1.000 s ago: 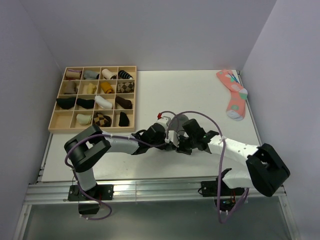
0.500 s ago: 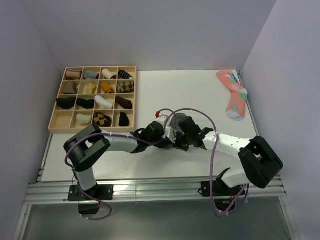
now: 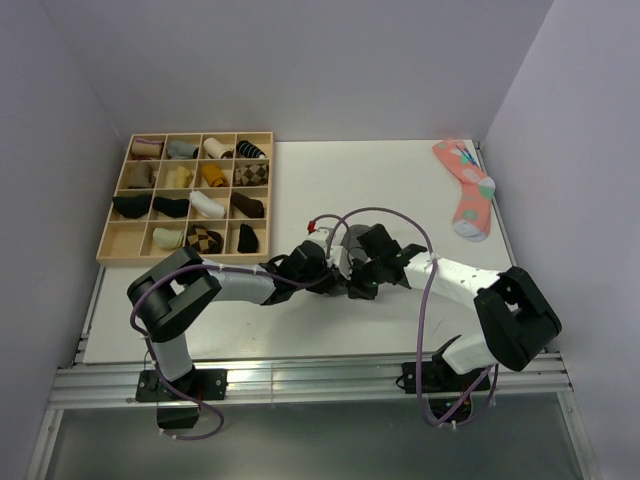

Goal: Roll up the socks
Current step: Roll the sock at the center of the board.

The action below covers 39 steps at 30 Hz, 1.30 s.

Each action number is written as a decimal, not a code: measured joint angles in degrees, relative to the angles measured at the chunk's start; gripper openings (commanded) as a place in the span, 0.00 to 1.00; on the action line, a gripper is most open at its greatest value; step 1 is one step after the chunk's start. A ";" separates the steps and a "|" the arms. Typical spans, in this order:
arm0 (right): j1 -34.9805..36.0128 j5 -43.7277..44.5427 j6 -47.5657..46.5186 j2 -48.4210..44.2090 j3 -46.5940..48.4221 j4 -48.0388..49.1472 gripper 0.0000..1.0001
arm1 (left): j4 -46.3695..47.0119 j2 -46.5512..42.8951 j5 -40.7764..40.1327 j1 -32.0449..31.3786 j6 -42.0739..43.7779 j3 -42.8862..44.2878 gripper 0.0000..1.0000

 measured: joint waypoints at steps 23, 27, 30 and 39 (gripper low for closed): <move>-3.69 2.12 5.55 0.15 2.80 1.46 0.40 | -0.17 -0.02 -1.05 -0.39 -0.35 0.00 0.00; -4.57 0.70 5.11 0.15 3.45 0.17 0.40 | -0.17 -0.02 -1.07 -0.74 -0.28 0.00 0.00; -4.81 0.04 4.74 1.09 4.31 -0.76 0.38 | -0.22 -0.02 -1.07 -0.81 -0.74 0.00 0.00; -5.20 -1.27 4.22 2.14 4.98 -0.79 0.39 | -0.31 -0.02 -1.14 -0.76 -1.27 0.00 0.00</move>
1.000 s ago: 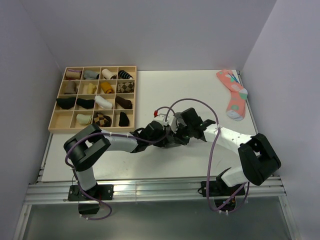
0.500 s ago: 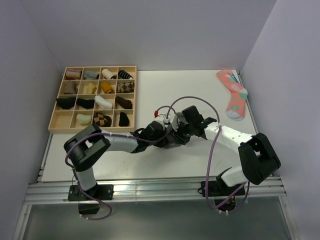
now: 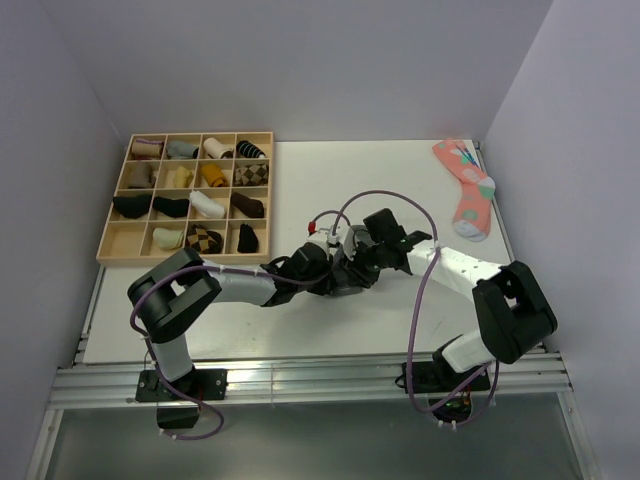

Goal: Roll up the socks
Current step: Roll the sock at the center of the board.

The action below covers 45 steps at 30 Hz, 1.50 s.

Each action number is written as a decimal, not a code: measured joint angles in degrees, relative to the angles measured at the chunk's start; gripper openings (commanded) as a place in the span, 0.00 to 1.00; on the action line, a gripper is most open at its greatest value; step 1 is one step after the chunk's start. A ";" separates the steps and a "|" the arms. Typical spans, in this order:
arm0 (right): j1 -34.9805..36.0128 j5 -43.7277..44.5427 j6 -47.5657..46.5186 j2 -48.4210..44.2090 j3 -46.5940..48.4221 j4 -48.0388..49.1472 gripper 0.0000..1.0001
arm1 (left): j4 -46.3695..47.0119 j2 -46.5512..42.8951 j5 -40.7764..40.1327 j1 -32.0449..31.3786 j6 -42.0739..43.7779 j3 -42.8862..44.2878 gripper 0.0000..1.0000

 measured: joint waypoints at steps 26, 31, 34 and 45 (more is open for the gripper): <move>-5.84 -6.14 0.07 -3.30 -2.91 -1.07 0.38 | 0.13 0.31 0.31 -1.03 0.92 0.33 0.00; -6.99 -6.40 0.07 -4.31 -3.21 -1.11 0.37 | 0.02 0.31 0.31 -1.03 0.90 0.39 0.00; -7.06 -6.60 0.04 -4.28 -3.37 -1.07 0.37 | -0.11 0.31 0.31 -1.03 0.90 0.46 0.00; -8.24 -7.96 0.02 -5.22 -5.05 -0.87 0.37 | -0.70 0.66 0.39 -1.14 0.90 1.14 0.00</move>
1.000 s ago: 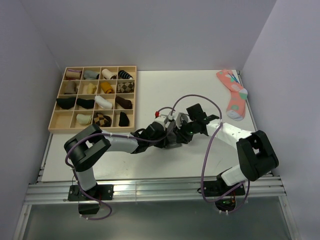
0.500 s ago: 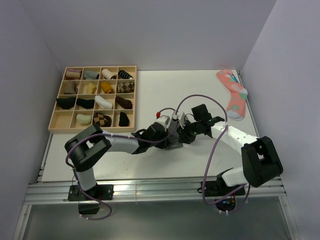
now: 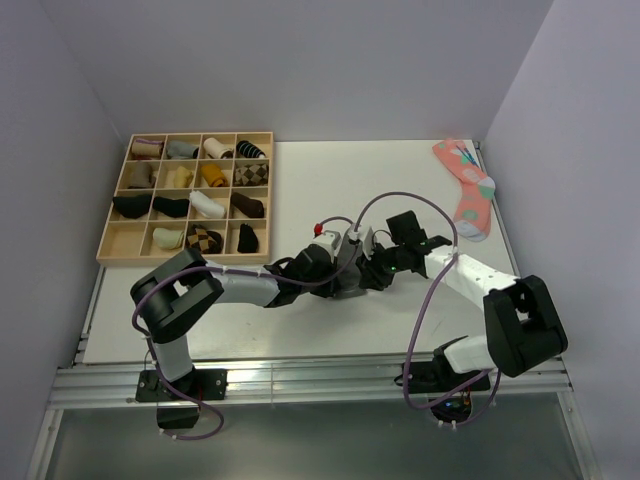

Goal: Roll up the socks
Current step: Roll the sock at the center of the board.

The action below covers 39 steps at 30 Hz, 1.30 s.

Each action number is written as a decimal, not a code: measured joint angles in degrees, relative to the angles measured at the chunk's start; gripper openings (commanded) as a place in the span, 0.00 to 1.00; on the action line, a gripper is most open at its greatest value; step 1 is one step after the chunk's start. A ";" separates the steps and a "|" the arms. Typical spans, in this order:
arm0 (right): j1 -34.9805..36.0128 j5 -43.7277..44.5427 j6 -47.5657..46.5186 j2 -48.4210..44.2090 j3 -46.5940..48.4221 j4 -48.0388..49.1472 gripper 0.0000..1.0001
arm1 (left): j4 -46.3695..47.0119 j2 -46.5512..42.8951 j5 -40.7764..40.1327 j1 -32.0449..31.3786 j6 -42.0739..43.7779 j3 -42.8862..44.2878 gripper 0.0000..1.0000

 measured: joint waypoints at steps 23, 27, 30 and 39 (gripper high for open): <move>-1.73 -0.11 1.77 -6.05 -1.18 0.00 0.37 | -0.07 0.24 0.09 -0.07 -0.15 0.26 0.00; -2.54 -0.20 1.99 -3.76 -1.14 -0.09 0.37 | -0.09 0.24 0.11 -0.07 -0.35 0.26 0.00; -2.99 -0.79 1.99 -2.21 -1.09 -0.28 0.37 | -0.26 0.24 0.09 -0.04 -0.44 0.35 0.00; -3.32 -2.54 1.27 1.60 0.46 -2.67 0.38 | -0.68 0.28 0.07 -0.04 -0.87 0.57 0.00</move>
